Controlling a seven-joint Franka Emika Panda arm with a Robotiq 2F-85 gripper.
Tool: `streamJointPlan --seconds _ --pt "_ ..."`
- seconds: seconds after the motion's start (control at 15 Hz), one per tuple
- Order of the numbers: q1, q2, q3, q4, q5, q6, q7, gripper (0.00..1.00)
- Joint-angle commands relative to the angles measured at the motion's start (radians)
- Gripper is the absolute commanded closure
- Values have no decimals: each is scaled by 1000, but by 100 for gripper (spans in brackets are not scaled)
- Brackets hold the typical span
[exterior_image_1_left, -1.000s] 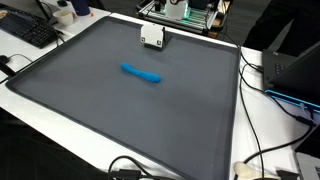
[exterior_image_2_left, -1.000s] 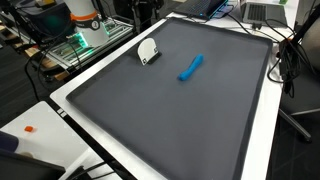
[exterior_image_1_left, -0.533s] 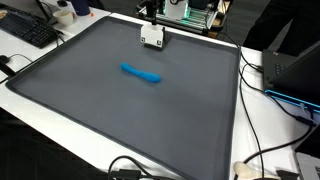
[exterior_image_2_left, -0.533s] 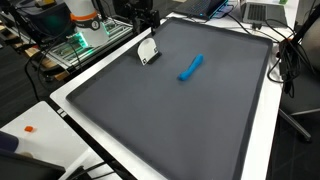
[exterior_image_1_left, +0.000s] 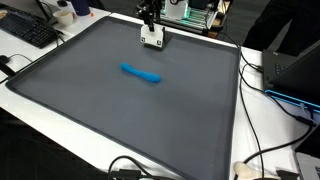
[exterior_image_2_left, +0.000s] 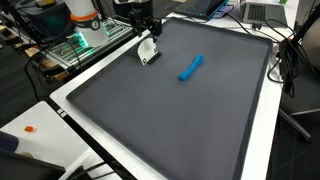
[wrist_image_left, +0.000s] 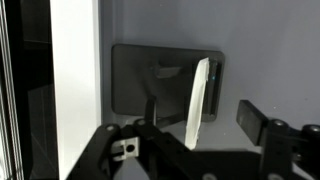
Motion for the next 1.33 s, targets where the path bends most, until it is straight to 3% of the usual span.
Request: streamJointPlan --seconds 0.0,0.47,0.93,1.27 --pt "28 41 -32 9 -6 34 9 48" --pt "41 82 -50 20 -7 69 13 99" --pt "53 66 -58 36 14 95 23 99" --pt "69 24 -46 74 -22 53 30 99"
